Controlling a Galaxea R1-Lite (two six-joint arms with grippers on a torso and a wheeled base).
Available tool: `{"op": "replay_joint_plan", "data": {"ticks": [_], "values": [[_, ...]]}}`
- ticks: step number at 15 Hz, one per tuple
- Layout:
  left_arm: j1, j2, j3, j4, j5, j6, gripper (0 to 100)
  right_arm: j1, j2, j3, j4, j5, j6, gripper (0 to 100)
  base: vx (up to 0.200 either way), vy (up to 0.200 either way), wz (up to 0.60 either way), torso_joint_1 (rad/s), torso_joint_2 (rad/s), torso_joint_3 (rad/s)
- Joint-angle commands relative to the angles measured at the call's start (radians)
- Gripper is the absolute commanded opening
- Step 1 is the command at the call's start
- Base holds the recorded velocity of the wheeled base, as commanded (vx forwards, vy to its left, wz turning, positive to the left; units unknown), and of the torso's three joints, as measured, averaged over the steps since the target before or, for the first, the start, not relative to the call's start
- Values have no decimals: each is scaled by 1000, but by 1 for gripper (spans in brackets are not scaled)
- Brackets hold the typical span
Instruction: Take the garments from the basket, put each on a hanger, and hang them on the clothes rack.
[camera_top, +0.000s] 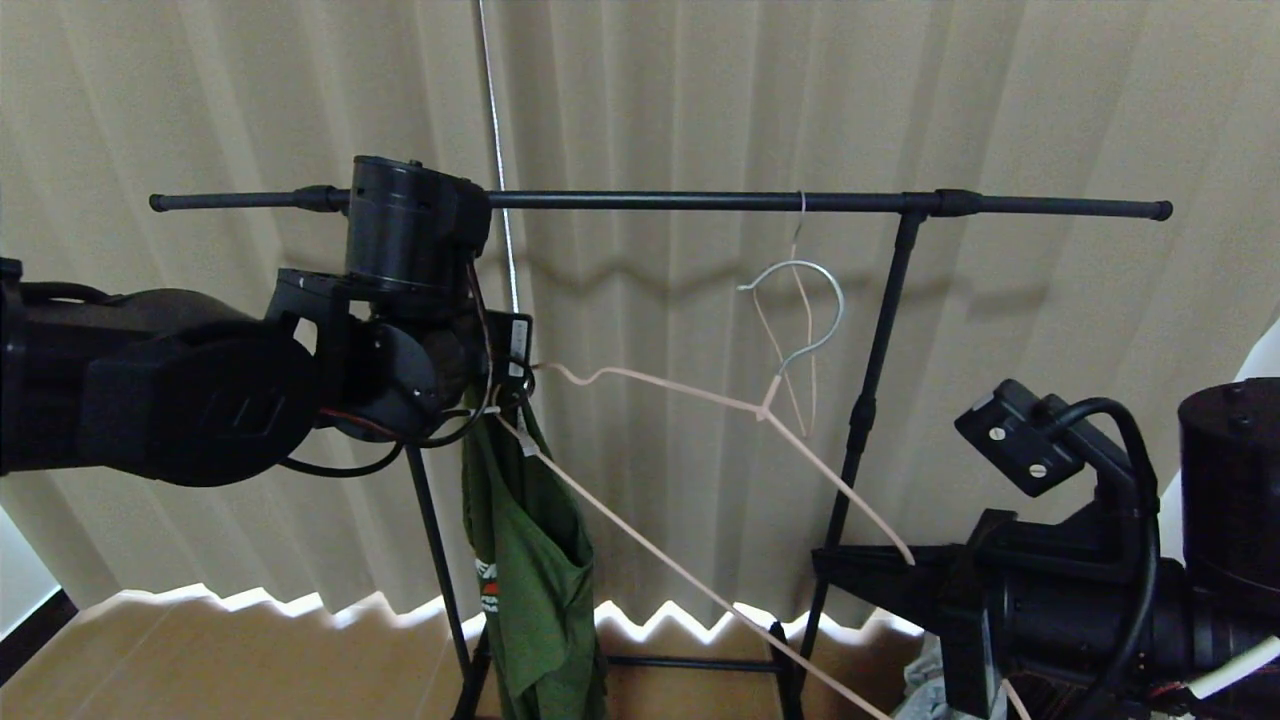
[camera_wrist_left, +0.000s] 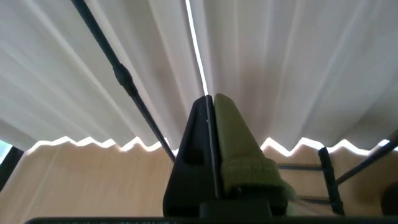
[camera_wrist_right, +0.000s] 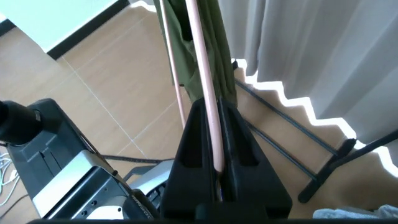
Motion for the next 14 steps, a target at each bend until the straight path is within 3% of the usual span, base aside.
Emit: {"op": "replay_joint_plan", "data": {"ticks": [1,5,8,14], "values": [[-13,-18,2,1,9,-2,0,0,62,-25,-3,-3,1,0,0,0,0,0,0,0],[-39,-63,59,1,10,-3,0,2,146,-94,-4,-83,23,0,0,0,0,0,0,0],[-83,-69,74,1,10,-57,0,2,189,-111,-22,-83,38,0,0,0,0,0,0,0],[-145,-71,74,1,1,-83,0,17,266,-155,-45,-84,41,0,0,0,0,0,0,0]]}}
